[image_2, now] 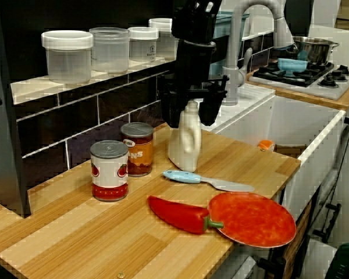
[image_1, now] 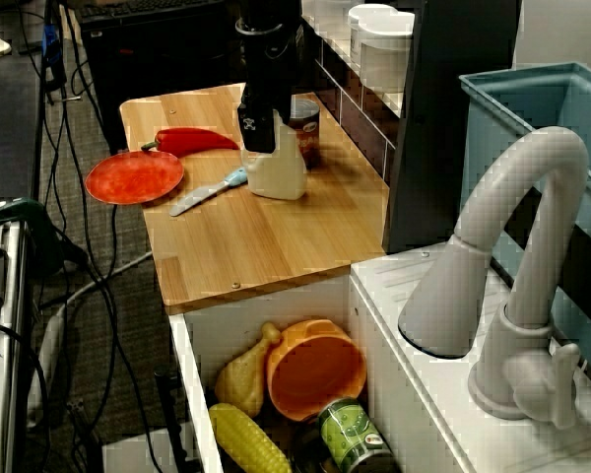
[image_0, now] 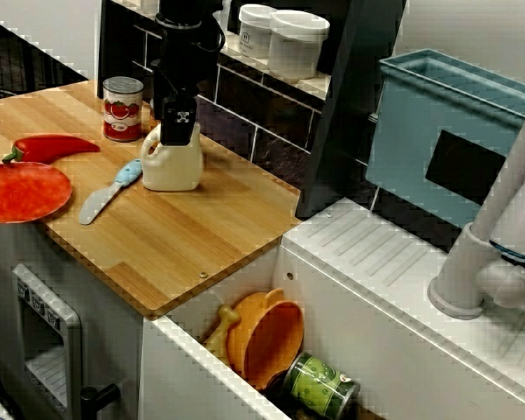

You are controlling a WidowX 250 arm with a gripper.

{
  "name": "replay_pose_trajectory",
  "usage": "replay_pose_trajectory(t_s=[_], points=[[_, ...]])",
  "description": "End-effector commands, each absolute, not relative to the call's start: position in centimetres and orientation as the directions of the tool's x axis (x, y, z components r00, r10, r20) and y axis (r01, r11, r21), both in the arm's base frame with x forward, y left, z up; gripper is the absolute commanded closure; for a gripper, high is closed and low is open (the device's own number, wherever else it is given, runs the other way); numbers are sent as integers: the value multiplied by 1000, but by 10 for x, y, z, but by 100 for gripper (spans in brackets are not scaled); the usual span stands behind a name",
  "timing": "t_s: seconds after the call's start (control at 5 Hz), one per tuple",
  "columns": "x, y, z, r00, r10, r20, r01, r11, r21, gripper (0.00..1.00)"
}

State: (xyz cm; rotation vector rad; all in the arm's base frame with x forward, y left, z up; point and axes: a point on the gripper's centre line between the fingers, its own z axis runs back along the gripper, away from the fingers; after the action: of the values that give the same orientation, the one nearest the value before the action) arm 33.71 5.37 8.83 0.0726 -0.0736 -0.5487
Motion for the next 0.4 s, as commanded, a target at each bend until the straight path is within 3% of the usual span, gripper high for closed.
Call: replay_pose_trajectory(t_s=[0.0,0.2], points=[[337,54,88,851,-523,50,518,851,89,0],[329,52,87,847,-529,50,524,848,83,0]])
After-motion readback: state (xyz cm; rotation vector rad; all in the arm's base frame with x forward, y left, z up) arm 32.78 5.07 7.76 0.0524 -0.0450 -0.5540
